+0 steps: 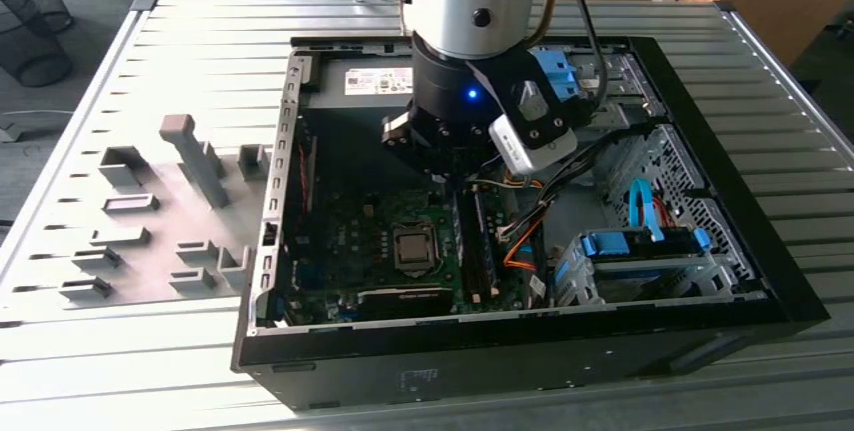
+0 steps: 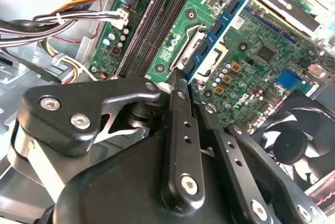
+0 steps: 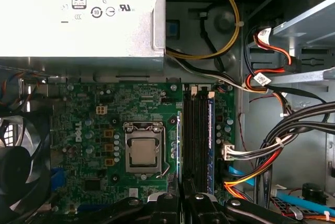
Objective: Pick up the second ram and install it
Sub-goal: 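Insert the second ram into the second slot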
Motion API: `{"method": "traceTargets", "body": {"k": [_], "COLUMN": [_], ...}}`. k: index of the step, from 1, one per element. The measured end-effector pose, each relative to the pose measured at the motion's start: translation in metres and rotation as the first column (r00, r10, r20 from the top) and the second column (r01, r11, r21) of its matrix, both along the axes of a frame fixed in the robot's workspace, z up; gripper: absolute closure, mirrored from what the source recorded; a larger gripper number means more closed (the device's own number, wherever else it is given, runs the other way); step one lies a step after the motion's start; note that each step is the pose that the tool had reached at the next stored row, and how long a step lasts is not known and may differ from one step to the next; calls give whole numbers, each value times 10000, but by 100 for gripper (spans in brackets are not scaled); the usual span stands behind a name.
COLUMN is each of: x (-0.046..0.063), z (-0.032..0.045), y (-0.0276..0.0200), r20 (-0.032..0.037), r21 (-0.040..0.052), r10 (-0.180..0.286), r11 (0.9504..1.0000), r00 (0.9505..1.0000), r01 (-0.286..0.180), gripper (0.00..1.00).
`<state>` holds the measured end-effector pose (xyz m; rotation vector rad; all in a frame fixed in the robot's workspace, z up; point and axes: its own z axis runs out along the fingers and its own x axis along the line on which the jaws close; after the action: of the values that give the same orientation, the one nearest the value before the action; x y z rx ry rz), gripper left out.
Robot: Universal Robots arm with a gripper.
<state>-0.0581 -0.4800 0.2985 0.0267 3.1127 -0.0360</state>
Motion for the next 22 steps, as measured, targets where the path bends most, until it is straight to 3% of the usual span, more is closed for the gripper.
{"method": "traceTargets", "body": {"k": [10,22], "x": [47,63], "z": [-45,-239], "y": [0,0], "r20": [-1,-6], "r21": [5,10], "r10": [149,147], "r11": [9999,9999], "r00": [9999,9999], "r01": [-149,-147], "gripper": [86,86]}}
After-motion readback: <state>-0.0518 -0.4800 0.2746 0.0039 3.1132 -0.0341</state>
